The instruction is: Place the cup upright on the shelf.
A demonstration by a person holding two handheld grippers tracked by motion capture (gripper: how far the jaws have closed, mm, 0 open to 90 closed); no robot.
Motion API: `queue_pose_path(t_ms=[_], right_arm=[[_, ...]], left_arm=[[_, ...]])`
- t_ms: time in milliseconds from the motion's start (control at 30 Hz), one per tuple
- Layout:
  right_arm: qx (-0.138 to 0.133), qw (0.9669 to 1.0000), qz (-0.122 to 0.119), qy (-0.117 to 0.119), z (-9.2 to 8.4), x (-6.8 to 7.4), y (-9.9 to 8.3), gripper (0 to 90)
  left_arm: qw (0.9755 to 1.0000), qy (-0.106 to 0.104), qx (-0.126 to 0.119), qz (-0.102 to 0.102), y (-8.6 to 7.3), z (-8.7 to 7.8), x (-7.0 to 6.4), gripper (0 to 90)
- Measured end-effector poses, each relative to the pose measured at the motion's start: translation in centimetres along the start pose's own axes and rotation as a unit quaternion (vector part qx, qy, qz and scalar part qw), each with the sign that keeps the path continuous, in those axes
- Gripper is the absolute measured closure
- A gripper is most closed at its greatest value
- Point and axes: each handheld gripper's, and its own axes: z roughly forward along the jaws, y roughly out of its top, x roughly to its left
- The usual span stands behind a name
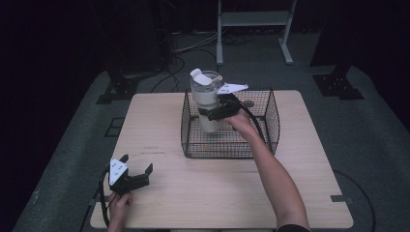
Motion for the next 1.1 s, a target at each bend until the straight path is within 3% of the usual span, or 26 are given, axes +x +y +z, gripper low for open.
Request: queue_pose_path(t_ms=[167,333,400,467,733,1100], right_arm=[[0.012,0.9999,0.005,0.008,0.8,-0.4,-0.6,8.6],[0.034,0.9994,0.006,0.001,1.4,-0.9,-1.3,8.6],[0.030,0.9995,0.012,0.005,1.6,-1.3,-1.6,8.0],[0.039,0.9992,0.002,-0.002,1.8,-1.3,-1.7,8.0],[0.058,0.9983,0.002,-0.001,2.6,-1.4,-2.4,8.0],[0.050,0.9987,0.009,0.002,2.1,-2.2,-3.1,7.9]], left_arm=[[1.0000,0.000,-0.001,-0.001,0.0,0.0,0.0,0.0],[1.0000,0.000,-0.003,-0.001,0.0,0.0,0.0,0.0],[1.0000,0.000,-0.003,-0.001,0.0,0.0,0.0,0.0],[1.0000,0.000,-0.003,-0.003,0.0,0.0,0.0,0.0],[1.0000,-0.001,-0.002,-0.001,0.0,0.0,0.0,0.0],[1.0000,-0.002,-0.002,-0.002,0.0,-0.1,0.0,0.0]])
